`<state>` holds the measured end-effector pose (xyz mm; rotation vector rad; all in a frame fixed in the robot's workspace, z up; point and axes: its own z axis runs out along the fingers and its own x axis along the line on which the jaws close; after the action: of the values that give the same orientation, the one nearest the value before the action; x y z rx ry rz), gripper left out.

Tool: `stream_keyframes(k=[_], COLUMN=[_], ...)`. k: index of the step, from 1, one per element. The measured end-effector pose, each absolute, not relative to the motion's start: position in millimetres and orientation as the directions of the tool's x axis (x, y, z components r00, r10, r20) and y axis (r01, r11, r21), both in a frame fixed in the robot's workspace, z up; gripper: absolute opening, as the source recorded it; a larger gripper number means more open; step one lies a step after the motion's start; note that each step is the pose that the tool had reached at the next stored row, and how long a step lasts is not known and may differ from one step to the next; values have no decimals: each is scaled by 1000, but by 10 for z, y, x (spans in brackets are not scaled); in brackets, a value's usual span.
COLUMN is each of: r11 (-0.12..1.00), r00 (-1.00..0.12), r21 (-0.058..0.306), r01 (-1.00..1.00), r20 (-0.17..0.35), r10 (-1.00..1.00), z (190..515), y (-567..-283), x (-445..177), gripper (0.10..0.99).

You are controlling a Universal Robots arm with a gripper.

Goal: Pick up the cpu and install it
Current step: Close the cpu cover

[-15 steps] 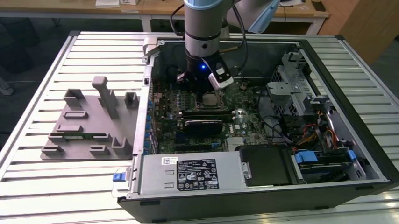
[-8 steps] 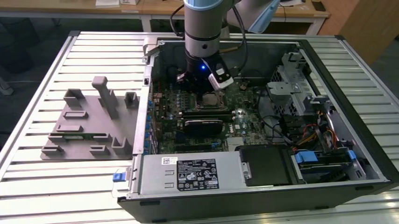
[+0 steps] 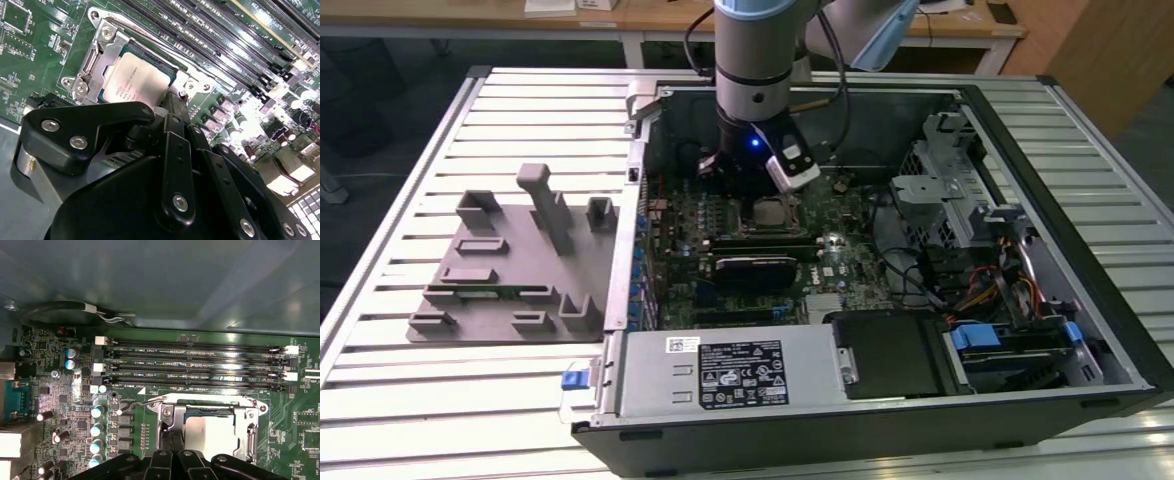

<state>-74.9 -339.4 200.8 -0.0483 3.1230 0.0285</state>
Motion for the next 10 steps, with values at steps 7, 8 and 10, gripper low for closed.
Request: stream_keyframes(k=[7, 8, 10], r11=[999, 999, 999], r00=[-999, -999, -999], r21=[18, 18, 18], r01=[-31, -31, -31], r20=[-18, -18, -19], r10=[-31, -31, -31], z=[2168, 2198, 2237], y=[-3394, -3394, -3394], x=[-749, -749, -749], gripper=[106, 106, 106])
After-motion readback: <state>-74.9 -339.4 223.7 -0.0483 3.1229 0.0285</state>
